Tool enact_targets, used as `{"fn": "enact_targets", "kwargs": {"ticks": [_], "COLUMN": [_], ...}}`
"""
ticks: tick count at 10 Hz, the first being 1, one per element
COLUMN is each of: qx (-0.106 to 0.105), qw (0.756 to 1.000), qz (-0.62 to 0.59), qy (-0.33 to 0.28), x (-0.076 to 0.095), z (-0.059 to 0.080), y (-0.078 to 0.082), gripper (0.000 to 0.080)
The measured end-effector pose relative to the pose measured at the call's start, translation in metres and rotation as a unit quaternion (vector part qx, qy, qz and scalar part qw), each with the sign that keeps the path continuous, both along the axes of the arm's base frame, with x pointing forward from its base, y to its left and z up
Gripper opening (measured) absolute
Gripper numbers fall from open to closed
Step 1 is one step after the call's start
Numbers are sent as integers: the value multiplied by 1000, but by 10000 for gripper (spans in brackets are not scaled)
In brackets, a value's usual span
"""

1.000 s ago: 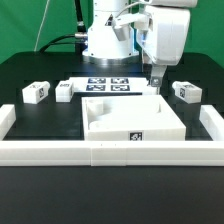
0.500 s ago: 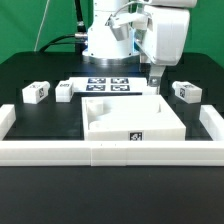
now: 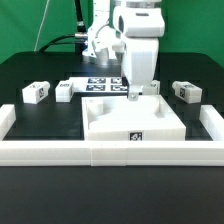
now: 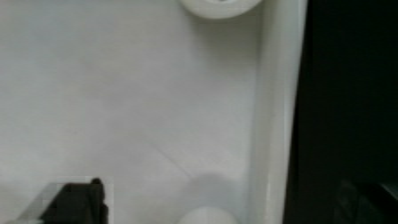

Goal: Assemble one leg

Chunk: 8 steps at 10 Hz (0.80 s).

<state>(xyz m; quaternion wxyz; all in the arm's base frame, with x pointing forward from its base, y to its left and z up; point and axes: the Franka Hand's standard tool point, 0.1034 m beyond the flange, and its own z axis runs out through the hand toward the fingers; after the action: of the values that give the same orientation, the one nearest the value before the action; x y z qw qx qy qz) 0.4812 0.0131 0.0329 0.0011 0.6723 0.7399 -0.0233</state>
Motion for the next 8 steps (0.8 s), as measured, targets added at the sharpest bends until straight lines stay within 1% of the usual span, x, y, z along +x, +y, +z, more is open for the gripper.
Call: {"fn": "enact_targets", "kwargs": {"ticks": [1,2,7,8], "qx": [4,4,4,4], "qw": [1000,1000,1000,1000], "qz": [-2,-3,-6,-6], "qy": [1,4,5,5], "x": [-2,-2,-2,-2], "z": [-9,-13,-15,-15], "y": [-1,-1,-1,-1], "gripper": [650,650,640,467]}}
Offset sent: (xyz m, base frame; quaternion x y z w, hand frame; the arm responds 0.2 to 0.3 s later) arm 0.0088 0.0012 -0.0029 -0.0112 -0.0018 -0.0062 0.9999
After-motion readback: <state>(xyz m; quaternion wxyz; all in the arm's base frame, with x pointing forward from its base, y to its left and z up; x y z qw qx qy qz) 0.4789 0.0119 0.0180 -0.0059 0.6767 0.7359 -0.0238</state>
